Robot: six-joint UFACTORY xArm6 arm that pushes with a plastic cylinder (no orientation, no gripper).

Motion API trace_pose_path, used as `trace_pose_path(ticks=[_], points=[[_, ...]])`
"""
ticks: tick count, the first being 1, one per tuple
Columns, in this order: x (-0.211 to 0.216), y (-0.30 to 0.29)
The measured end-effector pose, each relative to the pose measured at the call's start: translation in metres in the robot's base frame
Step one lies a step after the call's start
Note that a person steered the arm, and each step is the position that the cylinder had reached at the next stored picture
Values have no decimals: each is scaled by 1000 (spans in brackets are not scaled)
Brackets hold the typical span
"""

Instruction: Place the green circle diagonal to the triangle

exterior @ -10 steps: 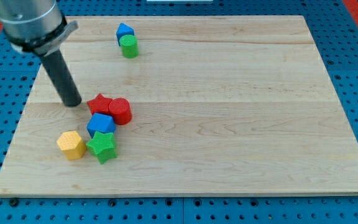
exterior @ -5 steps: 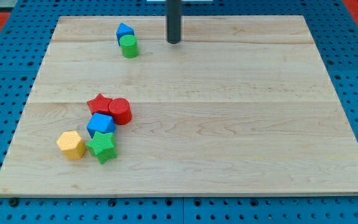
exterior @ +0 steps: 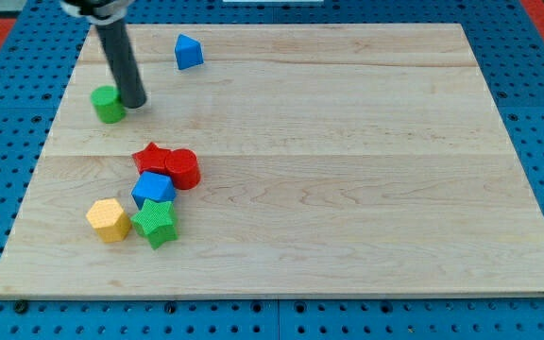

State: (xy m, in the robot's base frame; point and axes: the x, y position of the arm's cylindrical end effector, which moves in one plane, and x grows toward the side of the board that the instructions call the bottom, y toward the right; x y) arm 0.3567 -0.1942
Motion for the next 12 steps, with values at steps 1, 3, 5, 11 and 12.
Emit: trace_pose_path(ticks=[1, 3, 5, 11, 12], points=[[-36, 19], [1, -48], [2, -109], [98, -31], [70, -34]])
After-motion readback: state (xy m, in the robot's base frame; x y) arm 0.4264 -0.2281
